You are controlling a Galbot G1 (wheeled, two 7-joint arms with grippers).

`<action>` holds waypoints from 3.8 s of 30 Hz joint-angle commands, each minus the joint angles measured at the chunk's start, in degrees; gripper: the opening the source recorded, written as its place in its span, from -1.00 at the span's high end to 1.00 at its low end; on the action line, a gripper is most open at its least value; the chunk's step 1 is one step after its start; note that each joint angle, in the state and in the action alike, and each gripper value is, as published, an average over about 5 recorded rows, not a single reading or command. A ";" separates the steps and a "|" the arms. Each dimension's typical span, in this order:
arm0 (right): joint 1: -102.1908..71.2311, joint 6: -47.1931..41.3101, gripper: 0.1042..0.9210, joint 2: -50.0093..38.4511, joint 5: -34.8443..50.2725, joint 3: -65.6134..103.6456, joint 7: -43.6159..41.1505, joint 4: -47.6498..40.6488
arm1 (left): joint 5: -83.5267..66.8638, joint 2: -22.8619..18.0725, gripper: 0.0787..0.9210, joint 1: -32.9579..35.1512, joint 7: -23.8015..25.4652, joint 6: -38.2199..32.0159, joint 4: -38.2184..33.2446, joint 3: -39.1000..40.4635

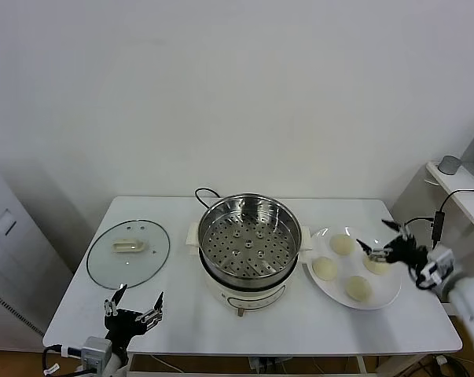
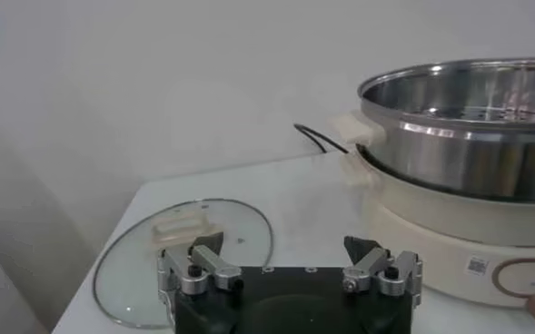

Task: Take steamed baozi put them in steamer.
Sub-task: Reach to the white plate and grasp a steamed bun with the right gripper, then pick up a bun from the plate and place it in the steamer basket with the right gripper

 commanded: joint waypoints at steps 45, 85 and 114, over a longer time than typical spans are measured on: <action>44.95 24.51 -0.76 24.85 -55.90 -29.08 -23.42 -51.75 | 2.42 -1.76 -0.77 0.27 -0.06 -1.02 1.36 0.12; 45.73 23.32 -0.25 25.98 -57.07 -27.48 -20.67 -56.65 | 3.21 -2.29 -0.77 0.04 -0.14 -1.01 1.92 1.08; 84.43 24.98 -0.04 27.87 -4.06 -72.93 -40.83 -50.81 | 4.52 -2.44 -0.77 -1.60 -2.58 -1.85 0.59 2.46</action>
